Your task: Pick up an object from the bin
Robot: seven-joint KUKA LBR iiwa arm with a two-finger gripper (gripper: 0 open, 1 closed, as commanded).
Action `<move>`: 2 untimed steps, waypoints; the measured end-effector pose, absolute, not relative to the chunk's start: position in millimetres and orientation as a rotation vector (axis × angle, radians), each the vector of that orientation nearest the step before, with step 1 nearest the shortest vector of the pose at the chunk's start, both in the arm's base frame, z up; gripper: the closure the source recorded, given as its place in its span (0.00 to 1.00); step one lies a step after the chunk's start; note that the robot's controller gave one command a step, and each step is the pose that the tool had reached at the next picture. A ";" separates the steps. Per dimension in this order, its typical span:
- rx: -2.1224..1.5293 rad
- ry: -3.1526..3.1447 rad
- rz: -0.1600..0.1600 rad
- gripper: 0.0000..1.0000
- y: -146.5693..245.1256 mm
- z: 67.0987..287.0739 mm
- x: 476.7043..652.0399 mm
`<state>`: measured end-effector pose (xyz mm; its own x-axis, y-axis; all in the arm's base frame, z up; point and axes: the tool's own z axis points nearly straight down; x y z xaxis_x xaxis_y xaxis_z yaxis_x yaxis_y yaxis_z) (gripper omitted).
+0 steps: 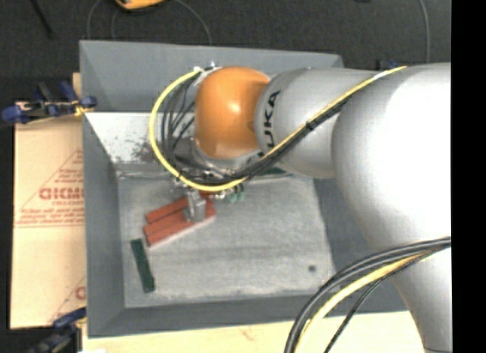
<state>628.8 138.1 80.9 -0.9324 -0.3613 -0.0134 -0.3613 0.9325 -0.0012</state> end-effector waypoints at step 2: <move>-0.577 3.087 -0.002 1.00 137.3 121.2 625.6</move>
Offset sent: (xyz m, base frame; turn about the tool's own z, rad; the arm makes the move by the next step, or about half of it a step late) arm 0.0001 -0.0002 0.0175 0.0000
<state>625.6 137.3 121.2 -0.9325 -0.3613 -0.0007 -0.3613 0.9325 -0.0011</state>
